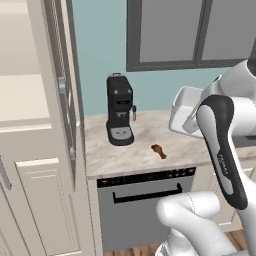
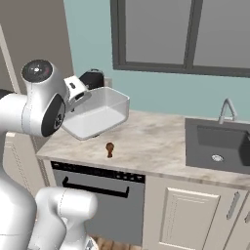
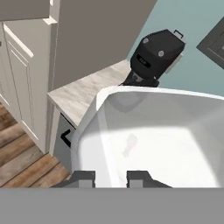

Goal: Retrieve the tupperware from the cabinet, then place the raw meat into the tupperware to avoid contamination.

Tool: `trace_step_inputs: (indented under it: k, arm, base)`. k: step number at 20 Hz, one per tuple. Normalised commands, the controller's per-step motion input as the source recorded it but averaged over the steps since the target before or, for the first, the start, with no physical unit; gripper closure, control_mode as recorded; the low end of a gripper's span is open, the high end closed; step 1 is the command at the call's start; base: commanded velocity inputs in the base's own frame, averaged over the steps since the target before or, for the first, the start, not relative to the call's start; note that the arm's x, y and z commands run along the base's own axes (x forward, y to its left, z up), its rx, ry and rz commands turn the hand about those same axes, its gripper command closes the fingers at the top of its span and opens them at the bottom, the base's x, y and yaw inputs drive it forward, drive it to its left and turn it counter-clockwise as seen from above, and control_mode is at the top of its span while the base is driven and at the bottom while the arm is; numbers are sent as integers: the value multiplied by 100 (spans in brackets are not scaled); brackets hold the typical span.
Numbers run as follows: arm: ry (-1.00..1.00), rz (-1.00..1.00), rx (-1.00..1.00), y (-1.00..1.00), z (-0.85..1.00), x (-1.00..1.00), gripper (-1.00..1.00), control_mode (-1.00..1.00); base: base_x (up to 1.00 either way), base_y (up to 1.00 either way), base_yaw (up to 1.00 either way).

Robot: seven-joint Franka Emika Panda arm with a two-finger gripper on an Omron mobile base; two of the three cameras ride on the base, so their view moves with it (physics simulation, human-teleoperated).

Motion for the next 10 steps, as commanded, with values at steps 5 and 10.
trace_step_inputs:
  k: [5,10]
  arm:
    - [0,0,0,0,0,0,100,100]
    - [0,0,0,0,0,0,100,100]
  base:
    - [24,-26,-8]
    - [29,-14,-12]
